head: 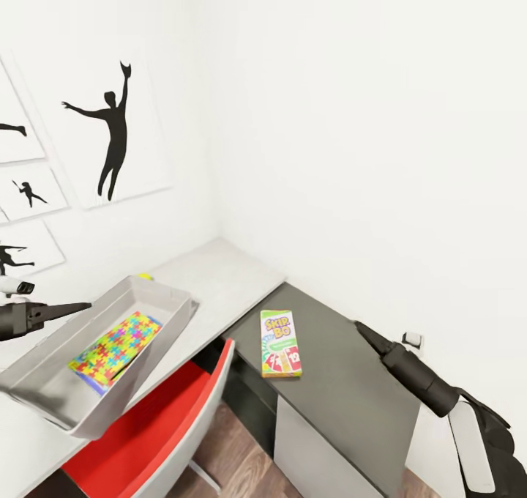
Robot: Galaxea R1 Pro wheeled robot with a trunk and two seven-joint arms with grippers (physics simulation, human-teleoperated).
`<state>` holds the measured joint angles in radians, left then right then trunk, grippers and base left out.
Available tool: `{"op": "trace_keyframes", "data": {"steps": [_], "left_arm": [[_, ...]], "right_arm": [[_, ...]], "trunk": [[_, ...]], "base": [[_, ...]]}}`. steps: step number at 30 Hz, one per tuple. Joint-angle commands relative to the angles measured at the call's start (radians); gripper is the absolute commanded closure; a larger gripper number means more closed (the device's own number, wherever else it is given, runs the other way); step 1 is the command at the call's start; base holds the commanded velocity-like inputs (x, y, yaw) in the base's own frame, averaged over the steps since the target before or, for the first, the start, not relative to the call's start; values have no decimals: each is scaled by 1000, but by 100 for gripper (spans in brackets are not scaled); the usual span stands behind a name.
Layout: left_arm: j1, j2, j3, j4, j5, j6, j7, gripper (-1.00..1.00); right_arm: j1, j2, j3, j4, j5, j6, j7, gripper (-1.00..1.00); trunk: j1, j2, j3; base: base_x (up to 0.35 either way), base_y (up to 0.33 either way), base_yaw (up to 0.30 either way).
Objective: Put all the toys in the child's room - the three board games (two on the bed and one on the table), the two jigsaw puzzles on the table, and the tennis ball on the table - inside the toy box on the table in the child's room.
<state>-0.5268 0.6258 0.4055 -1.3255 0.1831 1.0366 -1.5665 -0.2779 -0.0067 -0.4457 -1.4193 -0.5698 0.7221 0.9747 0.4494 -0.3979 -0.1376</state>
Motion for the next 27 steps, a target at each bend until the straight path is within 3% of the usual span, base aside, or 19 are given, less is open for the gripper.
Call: {"op": "trace_keyframes", "data": {"steps": [1,9,13,19,27], "left_arm": [[-1,0,0,-1,-2,11,-4,-100],[-1,0,1,-2,0,11,-4,-100],[-1,1,1,-3,19,11,-4,-100],[-1,1,1,-3,54,11,-4,-100],[-1,2,1,-3,62,11,-4,-100]], "right_arm": [[-1,0,-2,0,-3,6,1,-100],[0,0,-5,-1,0,5,1,-100],[0,0,-5,2,1,4,1,-100],[0,0,-6,4,2,4,2,-100],[0,-5,-12,15,1,5,2,-100]], "trunk": [[1,-2,-2],[1,-2,-2],[1,-2,-1],[1,-2,5],[1,-2,14]], "base": [[0,-273,-17],[0,-212,-6],[0,-191,-38],[0,-228,-151],[0,-91,-202]]}}
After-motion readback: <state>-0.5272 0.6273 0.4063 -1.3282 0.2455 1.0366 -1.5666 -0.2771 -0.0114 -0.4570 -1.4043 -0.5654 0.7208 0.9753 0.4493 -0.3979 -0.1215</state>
